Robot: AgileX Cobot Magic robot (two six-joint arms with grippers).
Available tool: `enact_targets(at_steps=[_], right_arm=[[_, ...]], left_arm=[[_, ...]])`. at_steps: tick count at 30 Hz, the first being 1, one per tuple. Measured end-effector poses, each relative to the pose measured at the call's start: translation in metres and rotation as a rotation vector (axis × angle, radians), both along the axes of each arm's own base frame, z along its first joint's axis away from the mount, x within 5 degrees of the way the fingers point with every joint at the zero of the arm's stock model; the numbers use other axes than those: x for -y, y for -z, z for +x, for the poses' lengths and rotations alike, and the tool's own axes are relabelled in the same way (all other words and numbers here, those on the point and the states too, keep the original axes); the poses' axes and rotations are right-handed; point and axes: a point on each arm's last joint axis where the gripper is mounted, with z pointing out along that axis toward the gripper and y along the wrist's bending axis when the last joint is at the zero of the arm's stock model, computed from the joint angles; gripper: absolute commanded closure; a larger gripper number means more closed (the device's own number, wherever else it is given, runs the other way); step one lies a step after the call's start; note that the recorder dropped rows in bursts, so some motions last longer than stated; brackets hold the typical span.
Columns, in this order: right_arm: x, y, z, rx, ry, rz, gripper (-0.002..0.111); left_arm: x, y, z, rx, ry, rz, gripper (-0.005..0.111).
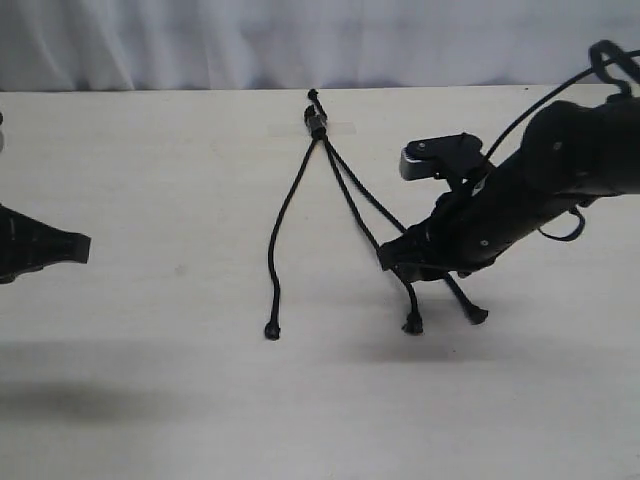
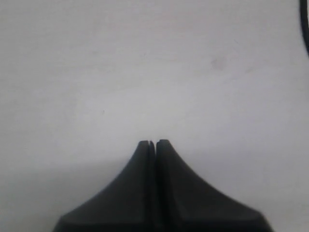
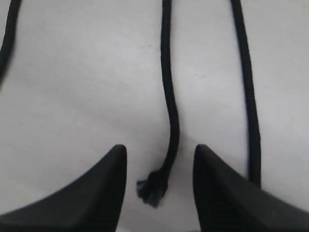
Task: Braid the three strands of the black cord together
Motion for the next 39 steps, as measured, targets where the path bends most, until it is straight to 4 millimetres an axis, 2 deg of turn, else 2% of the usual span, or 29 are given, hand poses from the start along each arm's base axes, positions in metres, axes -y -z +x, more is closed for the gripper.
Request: enact_targets(at_steps=[3, 7, 9, 12, 13, 18, 22, 25, 31, 34, 36, 39], right_arm=[[-0.014, 0.019, 0.009, 0.016, -0.029, -0.022, 0.066], [-0.016, 0.034, 0.015, 0.01, -0.037, -0.063, 0.067], [-0.015, 0.039, 0.016, 0.005, -0.046, -0.082, 0.073], [-0.015, 0.045, 0.016, -0.01, -0.049, -0.093, 0.1], [-0.015, 0.047, 0.015, -0.019, -0.052, -0.097, 0.104], [-0.014, 0.049, 0.013, -0.067, -0.075, -0.115, 0.104], [-0.021, 0.035, 0.012, -0.089, -0.036, -0.045, 0.104], [-0.041, 0.018, 0.008, -0.065, -0.067, 0.047, 0.104], [-0.11, 0.004, -0.005, 0.112, -0.143, 0.198, 0.104], [-0.135, 0.011, -0.011, 0.204, -0.146, 0.216, 0.104], [-0.145, 0.022, -0.014, 0.236, -0.143, 0.208, 0.103], [-0.153, 0.039, -0.017, 0.226, -0.132, 0.193, 0.087]], left_arm=[[0.0, -0.009, 0.003, 0.0, 0.02, 0.017, 0.107], [-0.001, -0.01, 0.002, -0.028, 0.021, 0.028, 0.107], [0.001, -0.01, 0.002, -0.026, 0.013, 0.008, 0.107], [0.005, -0.011, 0.005, 0.009, -0.007, -0.056, 0.107], [0.006, -0.012, 0.006, 0.024, -0.012, -0.075, 0.107], [0.007, -0.013, 0.007, 0.039, -0.018, -0.093, 0.107], [0.008, -0.013, 0.008, 0.048, -0.025, -0.112, 0.107], [0.011, -0.016, 0.011, 0.091, -0.042, -0.16, 0.107], [0.011, -0.016, 0.012, 0.099, -0.046, -0.17, 0.107], [0.011, -0.015, 0.01, 0.07, -0.042, -0.155, 0.107], [0.01, -0.014, 0.009, 0.064, -0.04, -0.149, 0.107], [0.01, -0.014, 0.009, 0.066, -0.037, -0.142, 0.107]])
